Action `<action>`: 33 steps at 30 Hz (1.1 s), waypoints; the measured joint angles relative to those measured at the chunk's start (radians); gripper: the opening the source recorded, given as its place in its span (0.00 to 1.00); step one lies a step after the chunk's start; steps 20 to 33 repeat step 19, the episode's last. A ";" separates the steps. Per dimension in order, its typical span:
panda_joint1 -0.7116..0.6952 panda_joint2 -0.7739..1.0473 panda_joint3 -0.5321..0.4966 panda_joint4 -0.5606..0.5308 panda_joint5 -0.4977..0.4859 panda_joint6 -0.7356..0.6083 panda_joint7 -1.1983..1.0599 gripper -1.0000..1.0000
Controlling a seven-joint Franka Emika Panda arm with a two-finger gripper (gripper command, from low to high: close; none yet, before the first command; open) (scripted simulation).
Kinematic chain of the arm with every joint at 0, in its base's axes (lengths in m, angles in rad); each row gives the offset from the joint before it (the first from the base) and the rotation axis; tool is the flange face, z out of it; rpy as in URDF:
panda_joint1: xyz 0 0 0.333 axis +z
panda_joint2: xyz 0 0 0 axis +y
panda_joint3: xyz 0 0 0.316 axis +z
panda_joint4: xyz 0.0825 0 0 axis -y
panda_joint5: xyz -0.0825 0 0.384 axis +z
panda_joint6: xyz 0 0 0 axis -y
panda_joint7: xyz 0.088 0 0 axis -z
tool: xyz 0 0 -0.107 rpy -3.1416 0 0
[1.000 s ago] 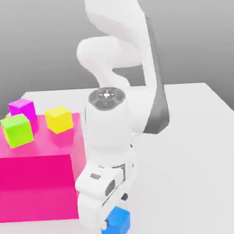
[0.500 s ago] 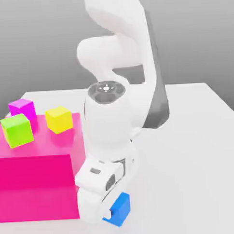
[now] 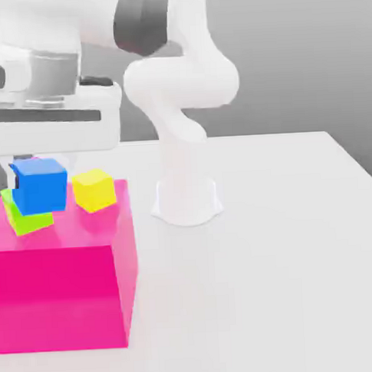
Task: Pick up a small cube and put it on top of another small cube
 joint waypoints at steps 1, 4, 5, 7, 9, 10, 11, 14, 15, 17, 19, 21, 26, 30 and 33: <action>-0.027 -0.035 -0.010 -0.010 0.002 -0.030 0.027 0.00; -0.108 -0.135 -0.044 -0.043 0.017 -0.116 0.100 0.00; -0.135 -0.166 -0.056 -0.054 0.025 -0.144 0.123 0.00; -0.189 -0.224 -0.084 -0.077 0.042 -0.197 0.163 0.00; -0.227 -0.257 -0.113 -0.104 0.070 -0.232 0.192 0.00; -0.234 -0.252 -0.125 -0.126 0.076 -0.215 0.197 0.00; -0.238 -0.241 -0.134 -0.151 0.077 -0.185 0.199 0.00; -0.250 -0.200 -0.154 -0.229 0.072 -0.071 0.198 1.00; -0.250 -0.200 -0.154 -0.229 0.072 -0.071 0.198 1.00; -0.250 -0.200 -0.154 -0.229 0.072 -0.071 0.198 1.00; -0.250 -0.200 -0.154 -0.229 0.072 -0.071 0.198 1.00; -0.250 -0.200 -0.154 -0.229 0.072 -0.071 0.198 1.00; -0.250 -0.200 -0.154 -0.229 0.072 -0.071 0.198 1.00; -0.250 -0.200 -0.154 -0.229 0.072 -0.071 0.198 1.00; -0.250 -0.200 -0.154 -0.229 0.072 -0.071 0.198 1.00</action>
